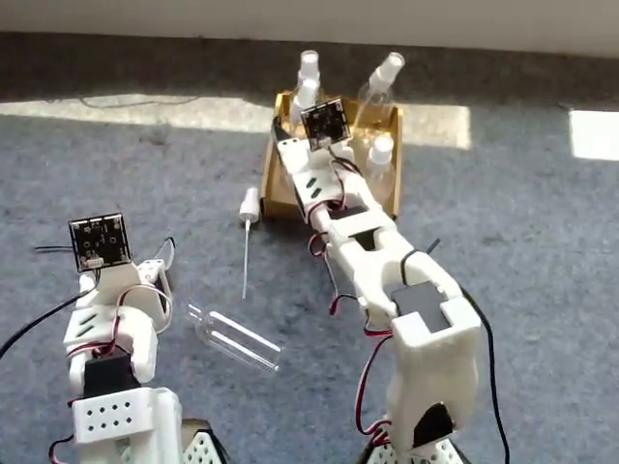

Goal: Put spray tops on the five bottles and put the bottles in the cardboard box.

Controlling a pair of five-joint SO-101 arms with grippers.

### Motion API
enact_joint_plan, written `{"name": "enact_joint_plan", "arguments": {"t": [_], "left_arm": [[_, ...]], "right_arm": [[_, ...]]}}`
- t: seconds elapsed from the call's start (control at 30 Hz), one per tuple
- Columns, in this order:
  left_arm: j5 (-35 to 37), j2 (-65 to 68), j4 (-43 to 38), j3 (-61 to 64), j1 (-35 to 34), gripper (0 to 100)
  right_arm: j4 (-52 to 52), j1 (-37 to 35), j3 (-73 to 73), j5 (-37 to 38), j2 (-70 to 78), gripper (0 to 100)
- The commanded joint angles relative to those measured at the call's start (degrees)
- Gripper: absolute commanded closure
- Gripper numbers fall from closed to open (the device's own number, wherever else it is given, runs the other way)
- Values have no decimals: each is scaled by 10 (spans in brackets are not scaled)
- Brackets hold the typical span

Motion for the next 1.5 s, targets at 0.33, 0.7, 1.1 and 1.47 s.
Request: {"name": "enact_joint_plan", "arguments": {"t": [0.33, 0.7, 1.1, 1.47], "left_arm": [[-4, -7, -15, -2, -5, 772], [-4, -7, -15, -2, -5, 772], [-4, -7, -15, -1, -4, 772], [-4, -7, -15, -1, -4, 772]], "right_arm": [[-14, 8, -34, 5, -15, 993], [-94, 5, 12, 64, -18, 994], [-107, 5, 33, 65, -35, 994], [-107, -1, 33, 65, -32, 994]]}}
